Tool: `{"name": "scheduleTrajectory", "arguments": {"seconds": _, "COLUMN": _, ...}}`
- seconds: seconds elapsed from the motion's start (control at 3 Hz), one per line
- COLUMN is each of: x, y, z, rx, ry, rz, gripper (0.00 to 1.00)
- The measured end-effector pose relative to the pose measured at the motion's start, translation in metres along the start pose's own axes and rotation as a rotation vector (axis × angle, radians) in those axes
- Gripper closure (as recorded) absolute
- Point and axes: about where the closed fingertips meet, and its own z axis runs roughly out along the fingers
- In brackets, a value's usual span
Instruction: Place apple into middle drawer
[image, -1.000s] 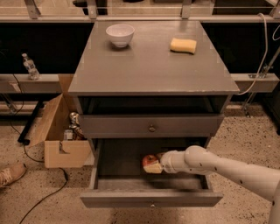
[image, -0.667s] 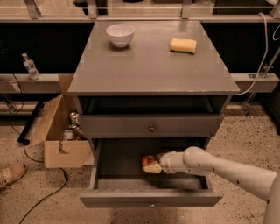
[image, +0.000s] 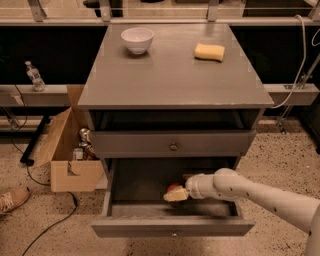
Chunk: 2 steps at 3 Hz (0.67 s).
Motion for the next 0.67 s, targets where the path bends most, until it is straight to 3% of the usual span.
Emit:
{"name": "scheduleTrajectory", "arguments": {"seconds": 0.33, "x": 0.006, "y": -0.005, "z": -0.016, "rx": -0.011, "ry": -0.026, "rz": 0.021, "gripper": 0.00}}
{"name": "scheduleTrajectory", "arguments": {"seconds": 0.67, "x": 0.008, "y": -0.008, "z": -0.063, "rx": -0.020, "ry": -0.069, "rz": 0.039, "gripper": 0.00}}
